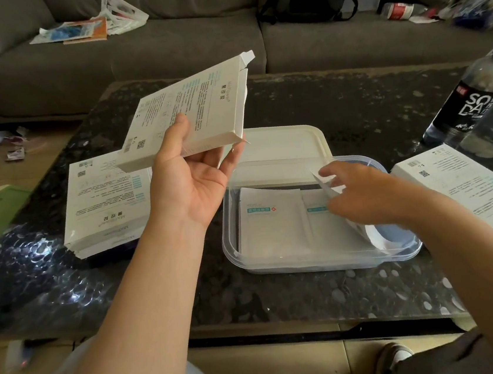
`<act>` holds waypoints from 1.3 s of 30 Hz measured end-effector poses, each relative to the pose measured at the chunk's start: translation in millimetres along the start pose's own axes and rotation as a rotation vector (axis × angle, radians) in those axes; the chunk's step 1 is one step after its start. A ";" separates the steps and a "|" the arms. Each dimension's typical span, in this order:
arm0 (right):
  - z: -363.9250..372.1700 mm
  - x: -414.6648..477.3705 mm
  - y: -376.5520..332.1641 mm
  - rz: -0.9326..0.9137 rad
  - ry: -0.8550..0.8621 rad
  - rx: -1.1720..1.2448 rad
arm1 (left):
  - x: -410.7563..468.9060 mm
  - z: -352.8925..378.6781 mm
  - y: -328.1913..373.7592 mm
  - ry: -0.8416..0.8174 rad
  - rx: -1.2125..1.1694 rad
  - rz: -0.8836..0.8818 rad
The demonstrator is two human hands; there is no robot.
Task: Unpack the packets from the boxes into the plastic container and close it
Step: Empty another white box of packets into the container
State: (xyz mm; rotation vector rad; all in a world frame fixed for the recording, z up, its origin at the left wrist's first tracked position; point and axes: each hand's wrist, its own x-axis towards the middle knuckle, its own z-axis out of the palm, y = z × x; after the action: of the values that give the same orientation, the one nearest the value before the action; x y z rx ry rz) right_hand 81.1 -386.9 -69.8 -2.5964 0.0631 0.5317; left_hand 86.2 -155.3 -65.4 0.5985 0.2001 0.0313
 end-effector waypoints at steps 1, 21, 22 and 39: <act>1.9 -0.4 -0.3 -0.014 -0.008 -0.002 | 0.0 -0.1 -0.4 -0.001 0.000 -0.001; 21.4 1.5 5.8 -0.078 -0.269 -0.640 | -0.5 -1.5 0.9 -0.003 -0.003 0.002; 22.7 1.9 5.6 -0.067 -0.253 -0.645 | -0.7 -1.6 1.3 -0.004 -0.003 0.002; 17.5 0.2 10.2 -0.120 -0.250 -0.623 | 1.2 -1.8 -3.6 -0.016 0.007 0.000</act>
State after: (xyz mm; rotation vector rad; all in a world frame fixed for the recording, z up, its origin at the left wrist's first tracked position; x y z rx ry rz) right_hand 73.7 -387.6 -88.6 -3.0679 -0.3990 0.9484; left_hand 86.9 -157.2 -69.0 0.6054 0.1849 0.0253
